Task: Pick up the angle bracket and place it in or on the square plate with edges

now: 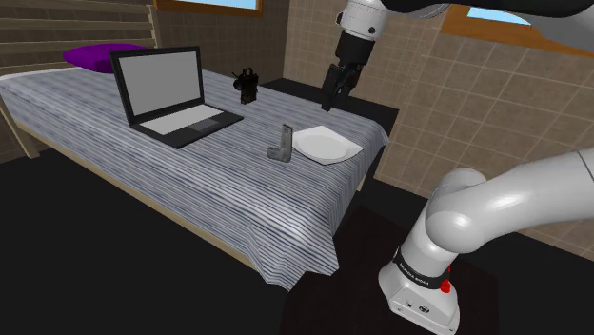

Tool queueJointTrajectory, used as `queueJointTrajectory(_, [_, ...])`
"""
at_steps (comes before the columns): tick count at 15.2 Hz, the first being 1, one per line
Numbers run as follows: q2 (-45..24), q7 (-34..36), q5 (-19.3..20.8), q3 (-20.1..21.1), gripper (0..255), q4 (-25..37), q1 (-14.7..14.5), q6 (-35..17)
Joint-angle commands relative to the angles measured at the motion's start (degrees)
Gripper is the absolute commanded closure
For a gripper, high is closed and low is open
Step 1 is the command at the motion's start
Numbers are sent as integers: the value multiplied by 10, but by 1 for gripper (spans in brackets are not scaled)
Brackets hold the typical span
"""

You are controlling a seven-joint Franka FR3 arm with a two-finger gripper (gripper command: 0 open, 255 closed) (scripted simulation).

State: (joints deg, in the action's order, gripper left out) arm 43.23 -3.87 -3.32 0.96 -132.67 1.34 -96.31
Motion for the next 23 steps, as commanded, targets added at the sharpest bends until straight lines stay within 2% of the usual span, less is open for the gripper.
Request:
queueJointTrajectory(1, [0,0,0,0,0,0,0,0])
queueJointTrajectory(7, [-98,-84,24,-36,0,3,-3,-91])
queueJointTrajectory(13, [-214,-165,34,-68,0,38,-9,-171])
queueJointTrajectory(20, [-363,-258,26,-93,0,116,-14,-241])
queueJointTrajectory(23, [-374,-262,24,-94,0,111,-13,-257])
